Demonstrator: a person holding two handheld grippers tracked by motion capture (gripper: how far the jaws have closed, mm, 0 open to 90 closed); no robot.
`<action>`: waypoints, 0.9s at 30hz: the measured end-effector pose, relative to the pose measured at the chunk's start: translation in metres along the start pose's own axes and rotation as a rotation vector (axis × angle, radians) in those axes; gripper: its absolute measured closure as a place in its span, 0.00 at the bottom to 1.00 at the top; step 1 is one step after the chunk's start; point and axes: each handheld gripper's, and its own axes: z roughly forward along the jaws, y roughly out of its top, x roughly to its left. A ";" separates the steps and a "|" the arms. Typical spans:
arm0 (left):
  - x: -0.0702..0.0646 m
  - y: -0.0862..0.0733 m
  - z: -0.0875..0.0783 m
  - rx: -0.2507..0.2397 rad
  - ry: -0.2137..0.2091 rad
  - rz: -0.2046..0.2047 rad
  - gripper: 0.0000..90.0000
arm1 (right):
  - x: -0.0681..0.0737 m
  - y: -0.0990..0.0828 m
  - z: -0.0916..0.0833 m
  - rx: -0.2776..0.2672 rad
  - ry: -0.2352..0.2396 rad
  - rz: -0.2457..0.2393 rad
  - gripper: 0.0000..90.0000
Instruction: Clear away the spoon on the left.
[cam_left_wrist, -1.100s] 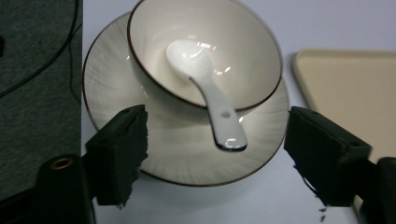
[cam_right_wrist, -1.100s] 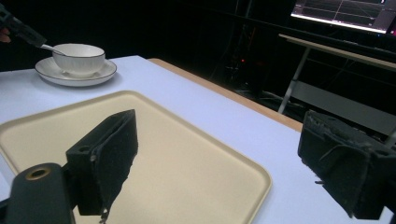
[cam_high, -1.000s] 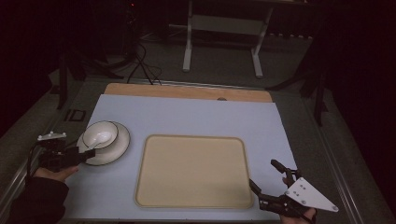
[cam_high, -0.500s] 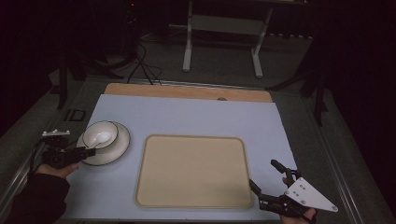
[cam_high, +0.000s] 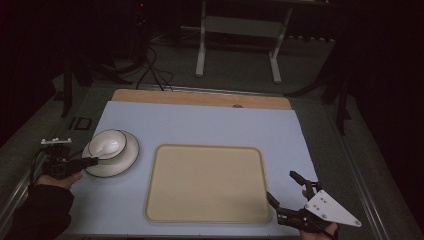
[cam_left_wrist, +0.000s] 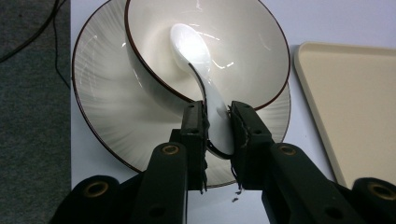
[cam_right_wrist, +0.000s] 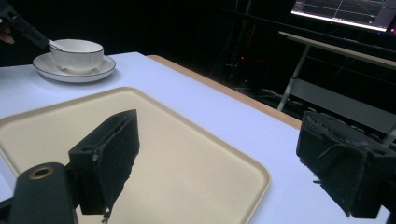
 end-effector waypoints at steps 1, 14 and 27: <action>0.000 0.000 0.000 0.000 0.000 0.000 0.87 | 0.000 0.000 0.000 0.000 0.000 0.000 0.15; -0.006 0.003 -0.002 -0.005 -0.001 0.032 0.95 | -0.001 0.000 0.000 0.001 -0.001 0.006 0.15; -0.013 0.005 -0.015 -0.046 0.007 0.042 0.95 | -0.001 0.000 0.000 0.000 -0.002 0.008 0.15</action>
